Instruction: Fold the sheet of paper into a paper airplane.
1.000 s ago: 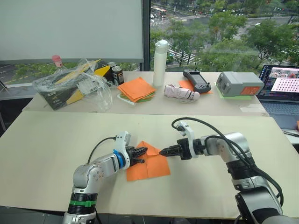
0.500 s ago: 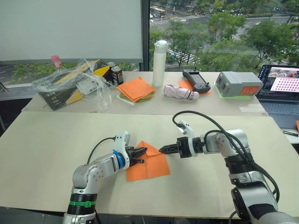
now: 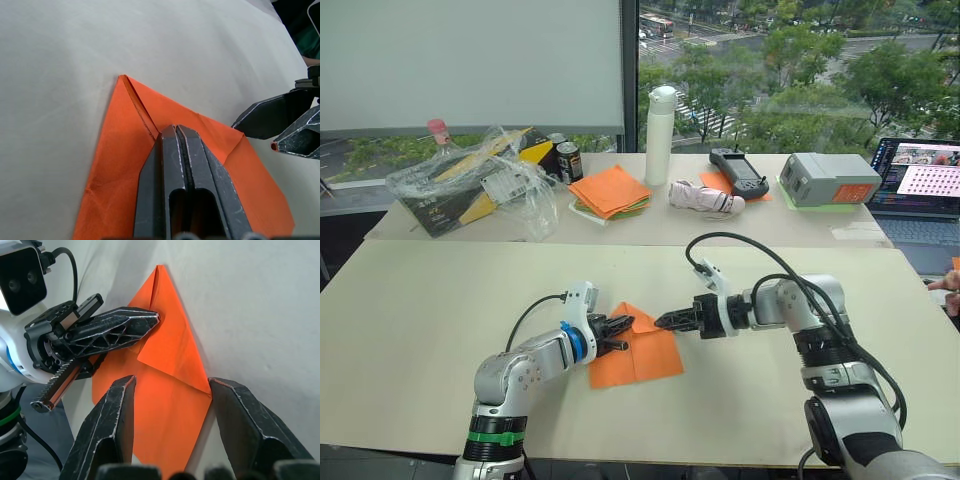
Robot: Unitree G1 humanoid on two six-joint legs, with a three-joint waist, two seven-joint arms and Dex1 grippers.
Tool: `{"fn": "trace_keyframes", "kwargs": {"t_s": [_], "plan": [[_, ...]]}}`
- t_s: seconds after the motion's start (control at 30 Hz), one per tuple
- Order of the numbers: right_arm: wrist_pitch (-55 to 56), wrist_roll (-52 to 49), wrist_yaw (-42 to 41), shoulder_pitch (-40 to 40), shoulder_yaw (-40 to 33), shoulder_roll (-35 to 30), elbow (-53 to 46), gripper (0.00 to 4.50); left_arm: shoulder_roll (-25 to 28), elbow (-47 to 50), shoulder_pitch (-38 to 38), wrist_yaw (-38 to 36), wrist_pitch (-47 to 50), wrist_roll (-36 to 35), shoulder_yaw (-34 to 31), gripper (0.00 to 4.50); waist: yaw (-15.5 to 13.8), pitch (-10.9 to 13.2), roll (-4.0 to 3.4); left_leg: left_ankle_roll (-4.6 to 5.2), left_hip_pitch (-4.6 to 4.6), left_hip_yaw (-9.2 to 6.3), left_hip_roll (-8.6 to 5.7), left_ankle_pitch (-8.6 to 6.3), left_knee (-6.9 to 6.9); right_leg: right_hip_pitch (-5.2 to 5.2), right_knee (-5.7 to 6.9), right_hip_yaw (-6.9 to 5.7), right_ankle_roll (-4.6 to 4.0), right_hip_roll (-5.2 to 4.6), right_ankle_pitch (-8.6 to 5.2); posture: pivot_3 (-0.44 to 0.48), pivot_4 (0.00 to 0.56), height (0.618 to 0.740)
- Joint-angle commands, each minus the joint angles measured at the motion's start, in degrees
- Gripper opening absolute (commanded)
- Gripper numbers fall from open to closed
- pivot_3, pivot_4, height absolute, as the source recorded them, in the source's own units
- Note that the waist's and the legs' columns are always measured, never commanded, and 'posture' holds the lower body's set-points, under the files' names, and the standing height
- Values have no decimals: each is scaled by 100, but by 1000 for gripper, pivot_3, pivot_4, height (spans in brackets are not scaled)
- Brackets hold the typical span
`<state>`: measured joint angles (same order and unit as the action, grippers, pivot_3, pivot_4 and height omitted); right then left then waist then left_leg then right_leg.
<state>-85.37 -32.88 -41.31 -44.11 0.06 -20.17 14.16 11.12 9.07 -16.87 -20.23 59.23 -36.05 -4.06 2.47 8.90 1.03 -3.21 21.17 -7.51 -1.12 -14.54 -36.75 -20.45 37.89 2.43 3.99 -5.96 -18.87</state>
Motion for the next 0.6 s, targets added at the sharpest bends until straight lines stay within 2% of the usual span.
{"fn": "trace_keyframes", "kwargs": {"t_s": [0.03, 0.27, 0.37, 0.53, 0.6], "plan": [[-105, -150, 47, -136, -160, 73, 1, 2558, 30, -239, 209, 124, 230, 123, 116, 0, 0, 0, 0, 0, 0, 0, 0, 0, 0, 0, 0, 0, 0, 0, 0, 0, 150, 740], [-205, -164, 171, -144, -312, 200, -17, 2558, 27, -230, 213, 128, 243, 116, 115, 0, 1, 0, 0, 0, 0, 0, 0, 0, 0, -1, 1, 0, 0, 0, 0, 0, 150, 740], [-231, -187, 198, -134, -350, 241, -53, 1765, 29, -236, 212, 128, 238, 121, 115, 0, 1, 0, 0, 0, 1, 0, 0, 0, 0, -2, 1, 1, 0, 0, 0, 0, 150, 740], [-223, -192, 263, -130, -424, 305, -69, 30, 28, -237, 213, 133, 231, 123, 109, 0, 1, 0, 0, 0, 1, 0, 0, 0, 0, -3, 2, 1, 0, 0, 0, 0, 150, 740], [-223, -185, 305, -142, -451, 334, -77, 30, 26, -235, 216, 135, 232, 121, 106, 0, 4, 0, 0, 0, 1, 0, 0, 0, 0, -3, 2, 1, 0, 0, 0, 0, 150, 740]]}}
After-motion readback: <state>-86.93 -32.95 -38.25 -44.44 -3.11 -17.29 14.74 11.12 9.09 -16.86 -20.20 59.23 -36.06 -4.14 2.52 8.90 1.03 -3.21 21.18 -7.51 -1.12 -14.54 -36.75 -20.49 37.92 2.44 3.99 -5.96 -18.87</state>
